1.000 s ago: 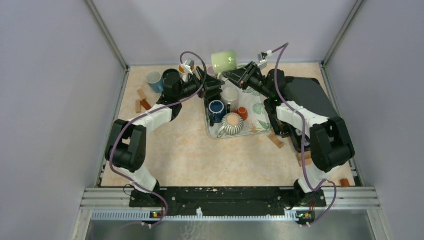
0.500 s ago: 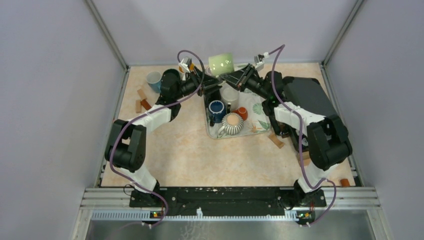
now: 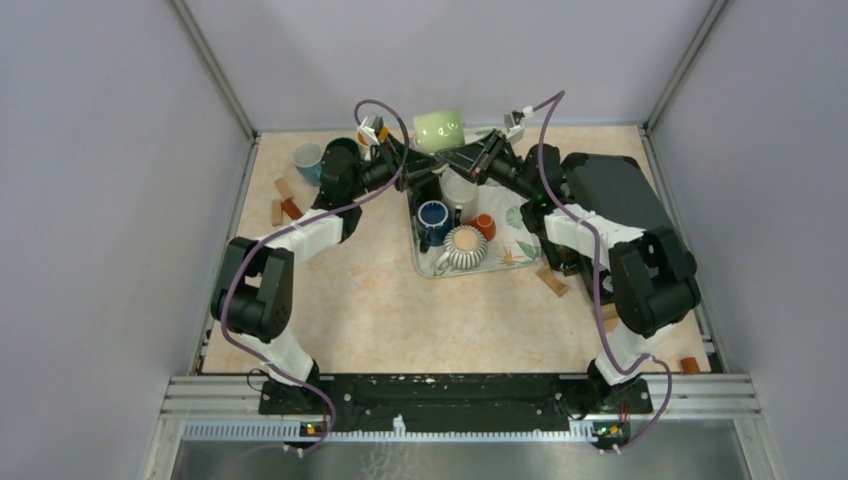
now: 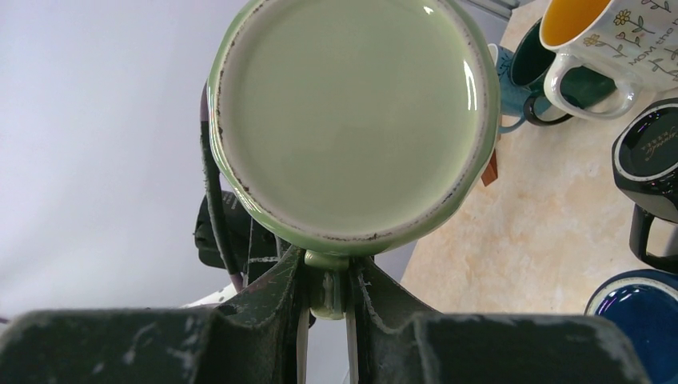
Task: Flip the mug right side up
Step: Turn over the cup on the tray.
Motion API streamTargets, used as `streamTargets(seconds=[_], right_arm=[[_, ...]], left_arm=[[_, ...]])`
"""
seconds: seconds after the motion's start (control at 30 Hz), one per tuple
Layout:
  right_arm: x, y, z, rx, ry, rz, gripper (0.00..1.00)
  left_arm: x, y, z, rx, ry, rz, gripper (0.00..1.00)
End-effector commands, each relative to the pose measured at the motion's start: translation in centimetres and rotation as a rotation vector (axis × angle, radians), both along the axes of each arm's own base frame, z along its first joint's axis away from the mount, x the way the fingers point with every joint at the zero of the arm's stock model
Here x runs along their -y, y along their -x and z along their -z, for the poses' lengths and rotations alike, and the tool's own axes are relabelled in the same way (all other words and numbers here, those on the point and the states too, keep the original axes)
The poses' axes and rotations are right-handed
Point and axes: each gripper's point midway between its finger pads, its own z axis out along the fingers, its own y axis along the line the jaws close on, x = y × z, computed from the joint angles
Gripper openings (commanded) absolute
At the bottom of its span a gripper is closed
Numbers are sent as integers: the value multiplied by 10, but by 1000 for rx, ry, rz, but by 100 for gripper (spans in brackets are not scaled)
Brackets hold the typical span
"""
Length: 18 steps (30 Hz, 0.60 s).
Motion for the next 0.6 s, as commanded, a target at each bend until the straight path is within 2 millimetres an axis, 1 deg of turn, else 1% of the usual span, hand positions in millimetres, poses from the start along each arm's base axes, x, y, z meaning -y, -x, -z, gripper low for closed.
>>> streamTargets(seconds=[0.0,0.33,0.57], right_arm=[[-3,10,-43,166,-75,-16,0],[-7,10,-40,166,-71,-29,0],[-8,10,-41,165,-73,-35,0]], left_arm=[[-1,8,-13,75,28,26,42],[0,11,-9,68,19,46,41],[2,13,-7,69,15,65,44]])
